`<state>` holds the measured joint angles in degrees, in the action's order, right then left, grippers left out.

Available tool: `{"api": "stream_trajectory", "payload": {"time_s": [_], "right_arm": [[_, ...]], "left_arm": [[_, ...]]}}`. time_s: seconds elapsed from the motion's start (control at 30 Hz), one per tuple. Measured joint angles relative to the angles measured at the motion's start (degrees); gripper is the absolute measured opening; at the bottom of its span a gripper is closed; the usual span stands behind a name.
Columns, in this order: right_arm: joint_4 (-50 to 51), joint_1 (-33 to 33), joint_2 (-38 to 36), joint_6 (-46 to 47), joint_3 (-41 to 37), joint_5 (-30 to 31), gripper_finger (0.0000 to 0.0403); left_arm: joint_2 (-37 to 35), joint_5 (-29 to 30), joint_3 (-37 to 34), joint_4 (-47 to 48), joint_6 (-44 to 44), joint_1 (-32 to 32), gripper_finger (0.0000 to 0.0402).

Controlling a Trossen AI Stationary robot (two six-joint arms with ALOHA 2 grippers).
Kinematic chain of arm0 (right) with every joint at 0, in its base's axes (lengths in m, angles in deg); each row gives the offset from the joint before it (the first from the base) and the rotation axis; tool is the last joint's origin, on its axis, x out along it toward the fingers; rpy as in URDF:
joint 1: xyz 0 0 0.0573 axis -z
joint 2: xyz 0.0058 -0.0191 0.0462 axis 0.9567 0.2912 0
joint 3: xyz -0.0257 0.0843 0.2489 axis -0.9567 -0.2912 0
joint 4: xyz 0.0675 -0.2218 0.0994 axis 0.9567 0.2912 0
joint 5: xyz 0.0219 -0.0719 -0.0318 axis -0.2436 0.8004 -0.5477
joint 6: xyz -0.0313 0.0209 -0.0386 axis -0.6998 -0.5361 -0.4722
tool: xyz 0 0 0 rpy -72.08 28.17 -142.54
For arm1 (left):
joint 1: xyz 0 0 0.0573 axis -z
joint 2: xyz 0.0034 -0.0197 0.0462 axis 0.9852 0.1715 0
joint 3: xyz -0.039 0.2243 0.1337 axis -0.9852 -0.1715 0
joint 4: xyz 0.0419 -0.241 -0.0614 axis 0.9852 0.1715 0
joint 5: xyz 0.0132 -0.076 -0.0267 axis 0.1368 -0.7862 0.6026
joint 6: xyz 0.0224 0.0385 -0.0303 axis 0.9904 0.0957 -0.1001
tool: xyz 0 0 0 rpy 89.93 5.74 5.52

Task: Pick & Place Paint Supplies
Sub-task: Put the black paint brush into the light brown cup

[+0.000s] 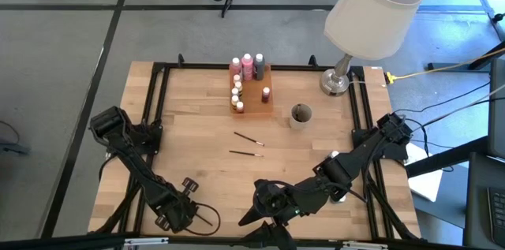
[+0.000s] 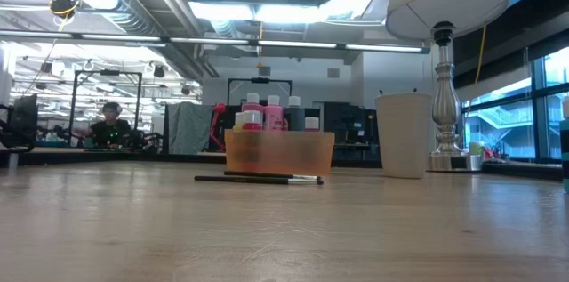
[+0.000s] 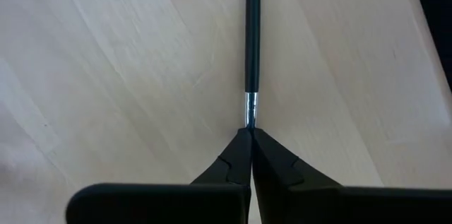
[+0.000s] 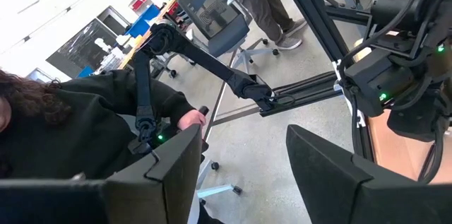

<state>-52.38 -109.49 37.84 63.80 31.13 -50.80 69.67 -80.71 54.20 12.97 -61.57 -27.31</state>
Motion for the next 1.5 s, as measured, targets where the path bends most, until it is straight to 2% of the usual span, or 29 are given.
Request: {"api": "stream_trajectory", "payload": {"time_s": [0.3, 0.53, 0.97, 1.5], "right_arm": [[0.0, 0.0, 0.0, -0.11, 0.0, -0.03, 0.0212], [0.02, 0.01, 0.0, -0.2, 0.0, -0.04, 0.0212], [0.04, 0.01, 0.0, -0.22, 0.0, -0.11, 0.0212], [0.07, -0.01, 0.0, -0.22, 0.0, -0.07, 0.0212]], "left_arm": [[-0.13, -0.01, 0.06, 0.52, -0.58, 0.02, 0.0], [-0.26, -2.9, -0.5, 0.2, 2.02, 0.02, 0.0], [0.54, -3.17, -0.99, -1.28, 7.0, 0.0, 0.0001], [0.71, -1.99, -1.09, -1.35, 4.52, -0.07, 0.0012]]}}
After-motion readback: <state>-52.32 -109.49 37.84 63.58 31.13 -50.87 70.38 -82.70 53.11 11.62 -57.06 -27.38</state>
